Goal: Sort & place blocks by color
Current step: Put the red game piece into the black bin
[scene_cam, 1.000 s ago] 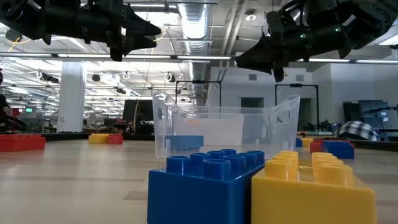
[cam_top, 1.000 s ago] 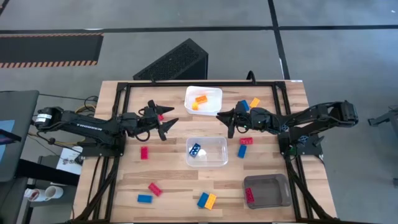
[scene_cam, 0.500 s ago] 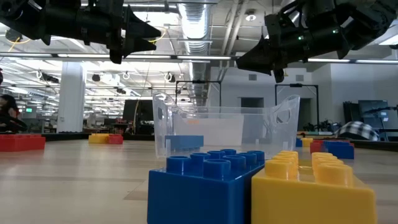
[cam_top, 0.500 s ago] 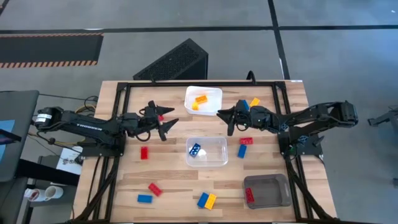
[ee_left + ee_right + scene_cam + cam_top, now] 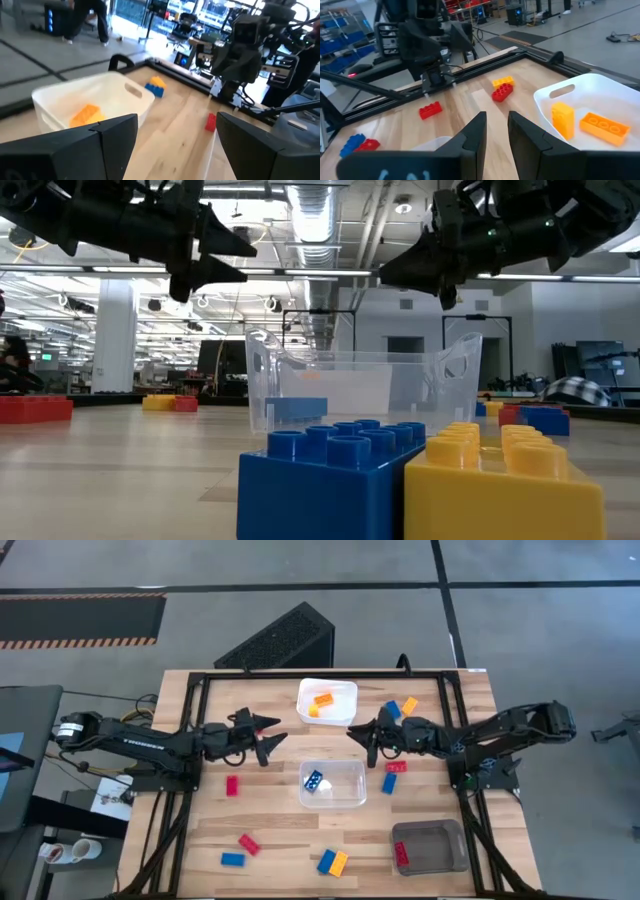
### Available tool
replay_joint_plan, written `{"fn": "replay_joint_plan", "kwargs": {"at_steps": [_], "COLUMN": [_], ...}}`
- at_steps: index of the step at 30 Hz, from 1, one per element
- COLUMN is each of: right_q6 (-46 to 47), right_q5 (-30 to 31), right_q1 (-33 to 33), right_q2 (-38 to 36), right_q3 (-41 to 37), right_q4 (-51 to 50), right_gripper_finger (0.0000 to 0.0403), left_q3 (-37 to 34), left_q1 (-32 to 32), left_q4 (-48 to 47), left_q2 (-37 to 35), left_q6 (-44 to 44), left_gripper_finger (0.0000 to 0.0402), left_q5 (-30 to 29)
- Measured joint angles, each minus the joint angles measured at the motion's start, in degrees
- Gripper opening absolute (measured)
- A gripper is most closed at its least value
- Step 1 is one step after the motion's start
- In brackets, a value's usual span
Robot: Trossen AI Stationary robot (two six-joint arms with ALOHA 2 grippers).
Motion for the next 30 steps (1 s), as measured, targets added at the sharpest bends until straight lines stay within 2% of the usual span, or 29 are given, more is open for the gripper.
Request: {"fn": "replay_joint_plan", "kwargs": {"at_steps": [3,8,12,16,19,23,27,30], "right_q6": [0.06,3.57,4.37,3.71,0.15,-1.44,-1.48,-1.81], "right_q5": [1.39,2.04,6.78,11.13,12.06,10.75,3.41,-0.17], "right_q1": [1.45,5.73,9.80,10.90,9.17,5.84,2.79,1.41], "right_q2": [0.00,0.71,2.41,5.01,6.53,7.52,8.39,8.39], "right_q3": [0.02,0.04,0.04,0.21,1.36,3.88,6.99,9.24], "right_q4": [0.37,-0.27,0.58,4.83,8.14,9.62,9.29,8.46], "right_gripper_finger": [0.0101,0.0101,0.0101,0.0101,0.0101,0.0101,0.0101,0.0101], "left_q3": [0.01,0.00,0.00,0.00,0.02,0.02,0.02,0.02], "left_q1": [-0.18,-0.39,-0.37,-0.39,-0.39,-0.37,-1.11,-2.36], "left_q4": [-1.58,-1.82,-0.75,2.48,2.02,-0.76,-4.82,-8.71], "left_q2": [0.00,0.00,0.00,0.00,0.00,-0.02,-0.02,-0.02], "left_q6": [-2.50,-1.37,-2.44,-1.14,-0.15,-0.53,-2.82,-4.24], "left_gripper_finger": [0.0258,0.0258,0.0258,0.0258,0.0258,0.0258,0.0258,0.0258], "left_q5": [0.51,-1.56,-3.12,2.61,3.42,3.74,6.98,6.82]}}
